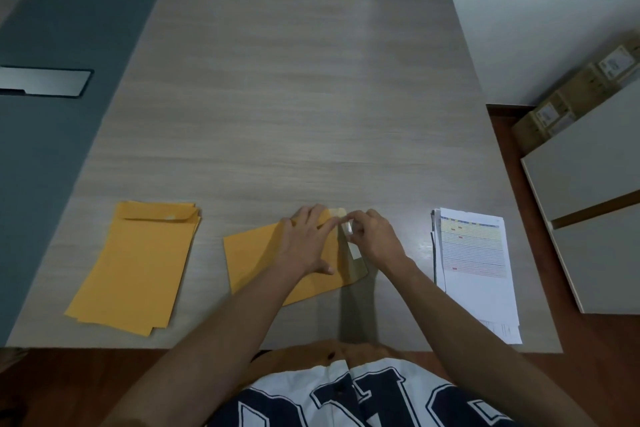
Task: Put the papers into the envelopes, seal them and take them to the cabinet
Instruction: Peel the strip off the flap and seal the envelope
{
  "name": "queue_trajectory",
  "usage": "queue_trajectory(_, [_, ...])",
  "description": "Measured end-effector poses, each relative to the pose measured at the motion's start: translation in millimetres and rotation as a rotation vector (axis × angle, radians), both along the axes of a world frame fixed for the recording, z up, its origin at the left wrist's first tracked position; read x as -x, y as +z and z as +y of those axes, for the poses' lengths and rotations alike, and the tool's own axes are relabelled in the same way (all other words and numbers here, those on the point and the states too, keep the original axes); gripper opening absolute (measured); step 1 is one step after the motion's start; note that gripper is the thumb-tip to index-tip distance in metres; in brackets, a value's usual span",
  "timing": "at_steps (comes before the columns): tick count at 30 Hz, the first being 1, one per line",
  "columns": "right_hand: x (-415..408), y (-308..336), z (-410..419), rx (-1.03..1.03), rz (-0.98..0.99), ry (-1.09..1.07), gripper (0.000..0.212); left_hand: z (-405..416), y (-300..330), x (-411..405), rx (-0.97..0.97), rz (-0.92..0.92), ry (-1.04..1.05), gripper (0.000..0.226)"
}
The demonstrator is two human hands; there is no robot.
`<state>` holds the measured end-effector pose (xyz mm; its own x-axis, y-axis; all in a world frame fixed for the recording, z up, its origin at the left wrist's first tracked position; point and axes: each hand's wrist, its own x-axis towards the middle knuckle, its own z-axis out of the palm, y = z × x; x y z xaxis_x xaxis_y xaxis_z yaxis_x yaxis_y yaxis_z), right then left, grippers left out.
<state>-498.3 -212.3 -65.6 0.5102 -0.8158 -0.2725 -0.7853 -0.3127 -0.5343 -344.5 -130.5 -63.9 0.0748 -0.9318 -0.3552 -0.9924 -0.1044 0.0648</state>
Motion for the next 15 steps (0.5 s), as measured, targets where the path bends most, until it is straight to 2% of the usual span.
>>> queue_trajectory(3, [1.8, -2.4, -1.0, 0.001, 0.014, 0.025, 0.033, -7.1, 2.5, 1.1, -0.067, -0.024, 0.014, 0.115])
queue_trajectory(15, [-4.5, -10.1, -12.0, 0.031, -0.027, -0.012, 0.012, -9.4, 1.9, 1.4, -0.083, -0.028, 0.011, 0.116])
